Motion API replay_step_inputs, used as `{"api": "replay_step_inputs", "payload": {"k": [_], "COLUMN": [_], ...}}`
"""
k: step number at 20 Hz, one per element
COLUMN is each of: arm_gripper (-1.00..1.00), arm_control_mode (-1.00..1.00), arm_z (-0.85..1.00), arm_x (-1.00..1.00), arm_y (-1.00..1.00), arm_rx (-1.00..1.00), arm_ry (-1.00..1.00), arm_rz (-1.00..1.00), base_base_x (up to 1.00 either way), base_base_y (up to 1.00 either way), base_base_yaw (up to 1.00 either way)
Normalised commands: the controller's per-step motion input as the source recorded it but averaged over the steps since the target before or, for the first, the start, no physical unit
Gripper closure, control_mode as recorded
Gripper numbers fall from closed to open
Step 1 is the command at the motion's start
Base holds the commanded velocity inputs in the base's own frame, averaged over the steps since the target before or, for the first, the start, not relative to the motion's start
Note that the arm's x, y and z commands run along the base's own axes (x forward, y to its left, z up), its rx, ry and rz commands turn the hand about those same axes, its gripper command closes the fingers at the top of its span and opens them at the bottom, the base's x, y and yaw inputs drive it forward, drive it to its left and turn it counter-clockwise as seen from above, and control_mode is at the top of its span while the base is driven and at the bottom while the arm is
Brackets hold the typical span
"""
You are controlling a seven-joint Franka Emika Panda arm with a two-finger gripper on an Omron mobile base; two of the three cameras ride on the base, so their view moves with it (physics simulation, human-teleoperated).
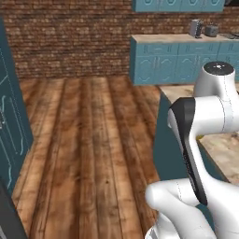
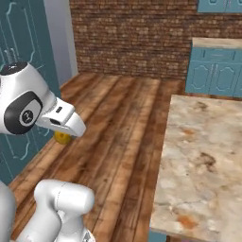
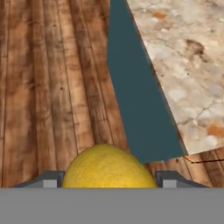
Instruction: Retrieve a lemon from the fridge and place it on the cutting board with the fish.
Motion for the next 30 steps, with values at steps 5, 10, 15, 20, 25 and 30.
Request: {"api": "replay_step_inputs", "payload": {"k": [5,10,15,20,25,30], "arm_gripper": [1.0,1.0,1.0,1.0,1.0,1.0], "arm_control_mode": [1.0,1.0,1.0,1.0,1.0,1.0], "arm_z": [0.0,0.0,0.0,0.0,0.0,0.0], "arm_x": [0.0,0.0,0.0,0.0,0.0,0.0], "arm_y": [0.0,0.0,0.0,0.0,0.0,0.0], "arm_rx": [0.0,0.0,0.0,0.0,0.0,0.0], "arm_ry": [0.0,0.0,0.0,0.0,0.0,0.0], "arm_rz": [0.0,0.0,0.0,0.0,0.0,0.0], "base_base_x": [0.97,1.0,1.0,1.0,1.0,1.0], "base_base_y": [0.0,0.02,0.05,0.18,0.24,0.28], "base_base_yaw": [0.0,0.0,0.0,-0.04,-0.09,-0.14]}}
